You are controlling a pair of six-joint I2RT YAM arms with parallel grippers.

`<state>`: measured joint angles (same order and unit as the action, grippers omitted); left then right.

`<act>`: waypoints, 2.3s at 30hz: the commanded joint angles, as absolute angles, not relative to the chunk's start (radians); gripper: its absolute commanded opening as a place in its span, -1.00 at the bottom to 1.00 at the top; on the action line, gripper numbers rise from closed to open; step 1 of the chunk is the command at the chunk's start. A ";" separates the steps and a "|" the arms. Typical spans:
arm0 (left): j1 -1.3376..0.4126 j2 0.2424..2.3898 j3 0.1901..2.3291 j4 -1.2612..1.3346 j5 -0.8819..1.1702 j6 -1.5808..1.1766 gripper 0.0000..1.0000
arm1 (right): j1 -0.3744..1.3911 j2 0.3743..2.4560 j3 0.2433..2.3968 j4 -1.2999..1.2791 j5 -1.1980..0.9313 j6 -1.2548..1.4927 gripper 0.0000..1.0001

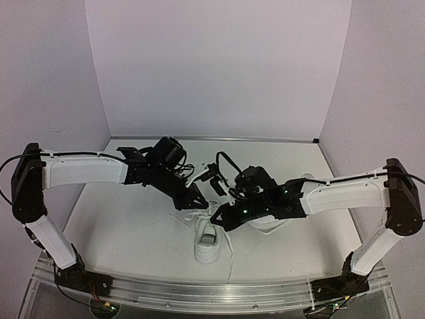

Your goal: Tie the shoes

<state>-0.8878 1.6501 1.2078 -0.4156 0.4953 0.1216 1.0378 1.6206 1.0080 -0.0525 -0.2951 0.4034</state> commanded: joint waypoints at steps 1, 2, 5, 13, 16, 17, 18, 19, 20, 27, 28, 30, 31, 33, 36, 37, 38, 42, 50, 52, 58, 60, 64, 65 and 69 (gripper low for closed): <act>-0.890 1.605 1.191 -0.370 0.529 0.112 -1.00 | 1.042 1.628 1.032 0.004 -0.223 0.448 -1.00; -0.890 1.605 1.188 -0.368 0.531 0.112 -1.00 | 1.042 1.629 1.029 0.023 -0.214 0.459 -1.00; -0.890 1.602 1.180 -0.357 0.540 0.109 -1.00 | 1.042 1.631 1.018 0.057 -0.198 0.490 -1.00; -0.890 1.597 1.165 -0.339 0.572 0.102 -1.00 | 1.042 1.675 1.025 0.085 -0.199 0.511 -1.00; -0.890 1.586 1.153 -0.330 0.578 0.100 -1.00 | 1.042 1.671 1.018 0.086 -0.177 0.524 -1.00; -0.890 1.585 1.149 -0.329 0.579 0.100 -1.00 | 1.042 1.667 1.011 0.089 -0.163 0.534 -1.00; -0.890 1.583 1.146 -0.327 0.581 0.100 -1.00 | 1.042 1.662 1.000 0.096 -0.142 0.547 -1.00; -0.890 1.581 1.144 -0.326 0.582 0.099 -1.00 | 1.043 1.656 0.989 0.106 -0.123 0.561 -1.00; -0.890 1.580 1.140 -0.322 0.584 0.096 -1.00 | 1.043 1.647 0.970 0.138 -0.118 0.573 -1.00; -0.890 1.582 1.126 -0.299 0.598 0.082 -1.00 | 1.042 1.648 0.883 0.328 -0.145 0.630 -1.00; -0.890 1.583 1.123 -0.294 0.601 0.080 -1.00 | 1.042 1.655 0.873 0.358 -0.157 0.637 -1.00; -0.890 1.584 1.121 -0.287 0.604 0.076 -1.00 | 1.042 1.668 0.854 0.417 -0.188 0.654 -1.00; -0.890 1.585 1.121 -0.287 0.605 0.075 -1.00 | 1.042 1.674 0.849 0.440 -0.198 0.662 -1.00; -0.890 1.589 1.123 -0.287 0.609 0.075 -1.00 | 1.042 1.692 0.842 0.481 -0.215 0.673 -1.00; -0.892 1.596 1.124 -0.291 0.611 0.077 -1.00 | 1.042 1.710 0.817 0.555 -0.219 0.687 -1.00; -0.891 1.597 1.124 -0.295 0.609 0.079 -1.00 | 1.042 1.714 0.806 0.573 -0.221 0.691 -1.00; -0.891 1.598 1.124 -0.298 0.607 0.081 -1.00 | 1.042 1.719 0.797 0.599 -0.223 0.696 -1.00; -0.892 1.604 1.124 -0.309 0.603 0.088 -0.98 | 1.042 1.733 0.752 0.685 -0.222 0.716 -1.00; -0.901 1.629 1.137 -0.350 0.562 0.105 -0.93 | 1.043 1.784 0.676 0.850 -0.227 0.745 -1.00; -0.904 1.629 1.137 -0.357 0.556 0.110 -0.91 | 1.042 1.798 0.660 0.886 -0.224 0.751 -1.00; -0.915 1.640 1.159 -0.413 0.531 0.134 -0.74 | 1.042 1.848 0.621 0.988 -0.221 0.773 -1.00; -0.915 1.633 1.162 -0.420 0.542 0.137 -0.56 | 1.042 1.864 0.616 1.010 -0.226 0.775 -1.00; -0.913 1.582 1.149 -0.387 0.529 0.118 -0.33 | 1.043 1.879 0.605 1.029 -0.222 0.779 -1.00; -0.913 1.569 1.149 -0.382 0.521 0.115 -0.30 | 1.042 1.879 0.602 1.030 -0.222 0.781 -1.00; -0.904 1.522 1.154 -0.367 0.511 0.101 -0.25 | 1.042 1.873 0.589 1.031 -0.214 0.783 -1.00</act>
<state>-0.9108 1.6142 1.1240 -0.4007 0.5311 0.1067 1.0369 1.8420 0.6238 1.1056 -0.2061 0.7746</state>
